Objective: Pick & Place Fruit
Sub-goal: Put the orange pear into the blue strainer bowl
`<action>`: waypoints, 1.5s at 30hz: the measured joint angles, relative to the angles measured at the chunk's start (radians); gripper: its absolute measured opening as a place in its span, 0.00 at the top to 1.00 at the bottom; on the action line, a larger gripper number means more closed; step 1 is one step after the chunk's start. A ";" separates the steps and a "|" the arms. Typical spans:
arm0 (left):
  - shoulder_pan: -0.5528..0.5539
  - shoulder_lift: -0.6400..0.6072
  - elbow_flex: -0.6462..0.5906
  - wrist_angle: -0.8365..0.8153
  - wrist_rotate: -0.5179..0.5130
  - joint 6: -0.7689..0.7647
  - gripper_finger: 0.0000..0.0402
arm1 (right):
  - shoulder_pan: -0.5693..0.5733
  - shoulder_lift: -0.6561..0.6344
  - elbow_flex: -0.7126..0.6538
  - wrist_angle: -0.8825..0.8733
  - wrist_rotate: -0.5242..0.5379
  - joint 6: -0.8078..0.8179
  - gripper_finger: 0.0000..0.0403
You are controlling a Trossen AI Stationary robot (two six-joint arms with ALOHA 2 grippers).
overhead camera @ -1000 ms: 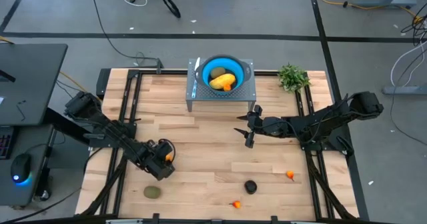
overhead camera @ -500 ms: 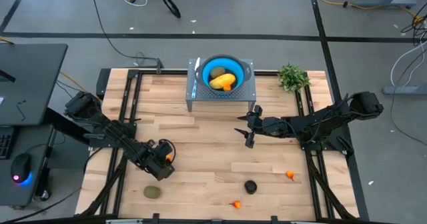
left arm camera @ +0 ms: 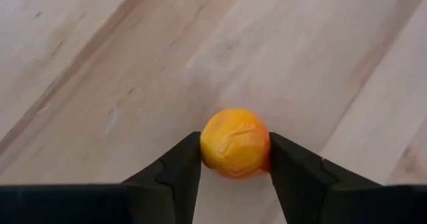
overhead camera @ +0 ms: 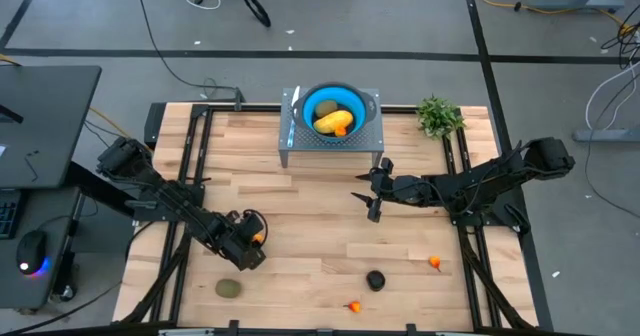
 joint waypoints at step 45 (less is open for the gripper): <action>0.297 -0.101 0.307 0.390 -0.387 1.208 0.57 | 0.001 0.000 0.000 -0.028 -0.017 0.063 0.38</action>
